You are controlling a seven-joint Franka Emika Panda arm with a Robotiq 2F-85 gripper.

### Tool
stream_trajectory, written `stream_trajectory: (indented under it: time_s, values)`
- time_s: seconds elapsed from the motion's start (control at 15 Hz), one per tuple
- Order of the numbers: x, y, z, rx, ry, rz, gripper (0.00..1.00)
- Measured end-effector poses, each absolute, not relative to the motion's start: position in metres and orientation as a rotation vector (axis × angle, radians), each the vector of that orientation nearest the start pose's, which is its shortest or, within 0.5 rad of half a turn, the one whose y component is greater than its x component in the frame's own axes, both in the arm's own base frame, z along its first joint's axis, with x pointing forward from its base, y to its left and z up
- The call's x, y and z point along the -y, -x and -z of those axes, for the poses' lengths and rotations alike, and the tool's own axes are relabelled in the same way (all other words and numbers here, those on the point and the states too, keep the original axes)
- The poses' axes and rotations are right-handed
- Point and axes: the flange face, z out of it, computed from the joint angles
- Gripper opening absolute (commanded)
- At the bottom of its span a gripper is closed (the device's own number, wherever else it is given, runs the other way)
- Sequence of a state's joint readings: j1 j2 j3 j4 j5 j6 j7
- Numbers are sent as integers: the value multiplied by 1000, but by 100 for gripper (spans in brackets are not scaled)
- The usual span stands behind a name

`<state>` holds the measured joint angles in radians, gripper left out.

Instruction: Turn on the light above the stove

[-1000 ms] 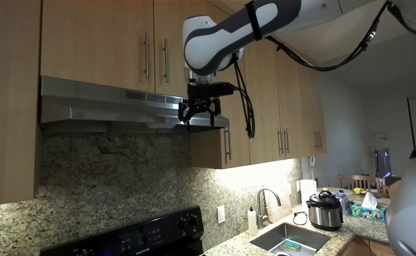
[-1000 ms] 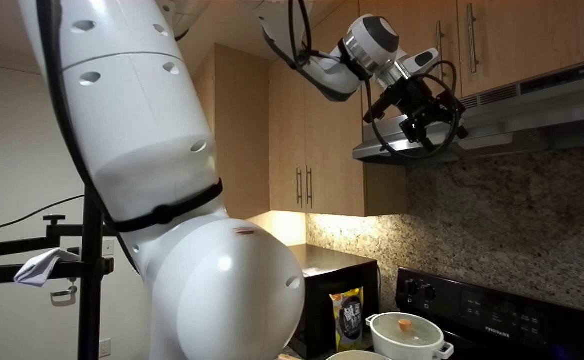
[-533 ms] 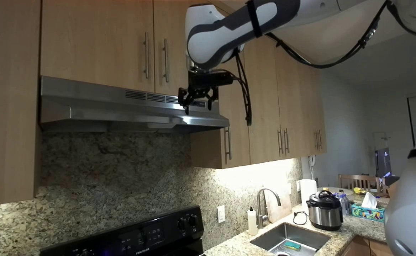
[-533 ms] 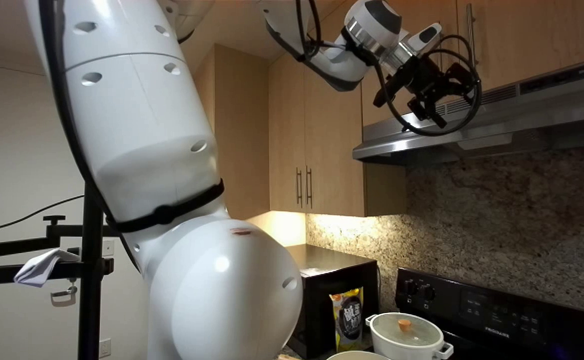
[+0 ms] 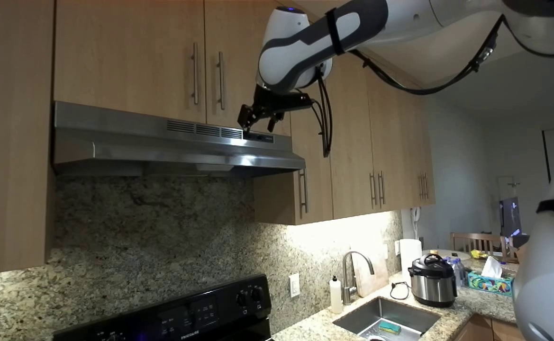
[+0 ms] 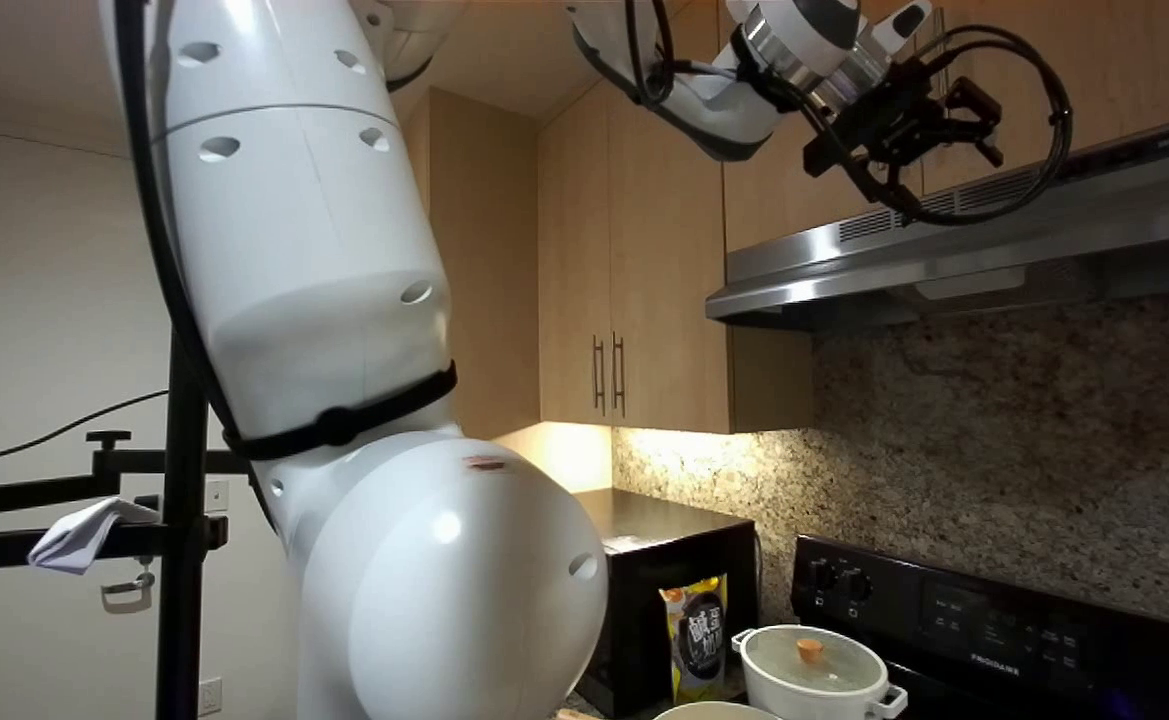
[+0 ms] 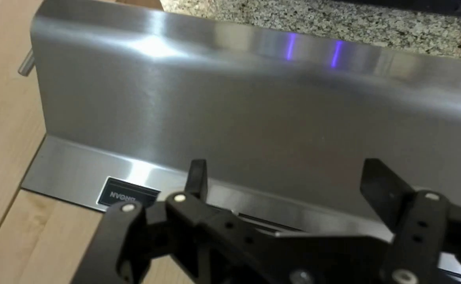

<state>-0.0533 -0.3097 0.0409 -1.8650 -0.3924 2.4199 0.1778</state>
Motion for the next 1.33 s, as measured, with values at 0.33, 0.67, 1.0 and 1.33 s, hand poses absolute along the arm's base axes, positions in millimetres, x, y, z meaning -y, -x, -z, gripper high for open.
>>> stream_trajectory:
  time_s: [0.33,0.67,1.0,1.33]
  values:
    - [27,-514,-748,264,2939,1482,100]
    - [47,-522,-755,324,2861,1491,100]
    - [67,-531,-759,282,2841,1504,100]
    - [89,-547,-750,228,2884,1490,100]
